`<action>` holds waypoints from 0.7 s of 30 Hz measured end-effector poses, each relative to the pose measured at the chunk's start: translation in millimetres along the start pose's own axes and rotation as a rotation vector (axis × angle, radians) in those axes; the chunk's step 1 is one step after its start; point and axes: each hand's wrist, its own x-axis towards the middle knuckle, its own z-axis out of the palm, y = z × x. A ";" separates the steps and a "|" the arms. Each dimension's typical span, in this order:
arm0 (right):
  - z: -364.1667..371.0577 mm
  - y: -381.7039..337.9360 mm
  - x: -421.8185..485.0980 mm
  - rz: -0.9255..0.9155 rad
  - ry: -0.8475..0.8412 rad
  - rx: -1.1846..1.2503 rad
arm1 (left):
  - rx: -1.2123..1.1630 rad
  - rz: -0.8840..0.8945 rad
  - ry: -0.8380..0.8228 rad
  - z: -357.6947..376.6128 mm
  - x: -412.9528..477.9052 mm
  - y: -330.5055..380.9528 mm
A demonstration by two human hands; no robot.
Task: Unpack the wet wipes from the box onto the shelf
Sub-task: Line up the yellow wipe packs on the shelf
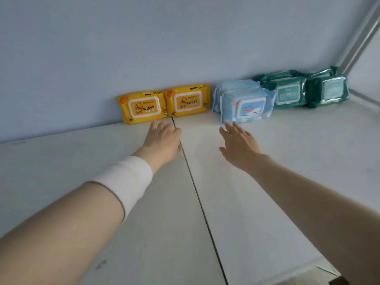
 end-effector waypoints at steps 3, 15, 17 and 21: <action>-11.6 49.2 -52.4 0.096 -0.035 -0.042 | -0.002 0.092 -0.010 -27.4 -7.8 61.6; -7.7 331.5 -355.6 0.563 -0.084 0.007 | -0.073 0.587 0.120 -111.9 -60.6 452.1; 7.7 374.9 -421.1 0.681 -0.106 0.029 | -0.106 0.684 0.115 -112.7 -79.0 524.7; 52.2 447.2 -534.8 0.921 -0.219 0.064 | -0.106 0.859 0.033 -98.8 -119.6 650.0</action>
